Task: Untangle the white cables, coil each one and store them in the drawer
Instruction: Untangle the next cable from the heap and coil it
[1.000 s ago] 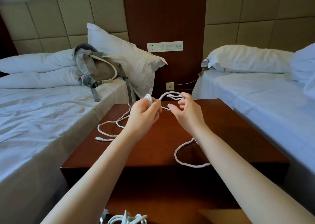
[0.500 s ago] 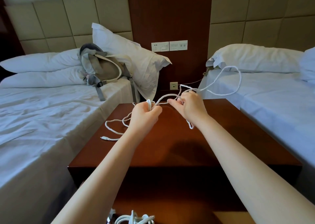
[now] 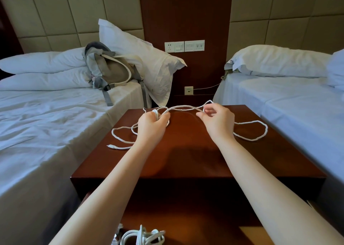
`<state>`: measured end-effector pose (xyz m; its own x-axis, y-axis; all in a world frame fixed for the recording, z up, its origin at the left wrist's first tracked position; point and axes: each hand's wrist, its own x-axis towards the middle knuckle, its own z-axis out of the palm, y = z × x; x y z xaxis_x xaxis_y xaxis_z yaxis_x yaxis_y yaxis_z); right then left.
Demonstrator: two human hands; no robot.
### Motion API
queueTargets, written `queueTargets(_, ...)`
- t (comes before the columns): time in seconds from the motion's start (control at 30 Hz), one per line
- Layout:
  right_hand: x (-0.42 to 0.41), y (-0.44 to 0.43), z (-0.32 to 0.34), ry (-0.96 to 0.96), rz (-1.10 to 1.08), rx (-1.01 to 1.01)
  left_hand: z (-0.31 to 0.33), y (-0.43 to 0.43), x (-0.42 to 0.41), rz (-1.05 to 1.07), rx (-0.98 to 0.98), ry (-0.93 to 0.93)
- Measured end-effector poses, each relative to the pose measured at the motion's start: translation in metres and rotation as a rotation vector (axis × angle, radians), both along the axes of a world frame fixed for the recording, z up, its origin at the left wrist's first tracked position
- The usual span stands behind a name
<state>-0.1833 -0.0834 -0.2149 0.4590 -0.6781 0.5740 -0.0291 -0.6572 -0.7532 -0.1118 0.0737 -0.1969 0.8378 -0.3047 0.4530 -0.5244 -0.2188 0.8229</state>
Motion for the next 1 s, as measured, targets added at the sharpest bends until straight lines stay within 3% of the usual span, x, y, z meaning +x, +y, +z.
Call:
queueTargets(0.17,0.0,-0.002,-0.002,-0.036,-0.032,-0.312,-0.007,-0.005,0.005,-0.04,0.277,0.054)
queueTargets(0.3,0.003,-0.009,-0.006,0.104,-0.098,-0.499,-0.007,-0.001,0.002,-0.5,0.222,0.355)
queueTargets(0.43,-0.001,-0.01,-0.007,0.275,-0.056,-0.476,0.002,0.007,0.003,-0.987,0.034,0.605)
queueTargets(0.6,-0.006,-0.002,-0.003,0.465,0.034,-0.538,0.01,0.011,0.002,-1.323,-0.281,0.752)
queueTargets(0.77,-0.003,0.008,-0.008,0.567,0.104,-0.618,0.012,0.009,0.002,-1.44,-0.491,0.871)
queueTargets(0.87,-0.001,0.007,-0.006,0.478,0.297,-0.257,0.019,0.008,0.0,-1.483,-0.645,0.915)
queueTargets(1.0,-0.004,0.006,-0.005,0.464,0.369,-0.24,0.026,0.007,-0.003,-1.412,-0.879,1.003)
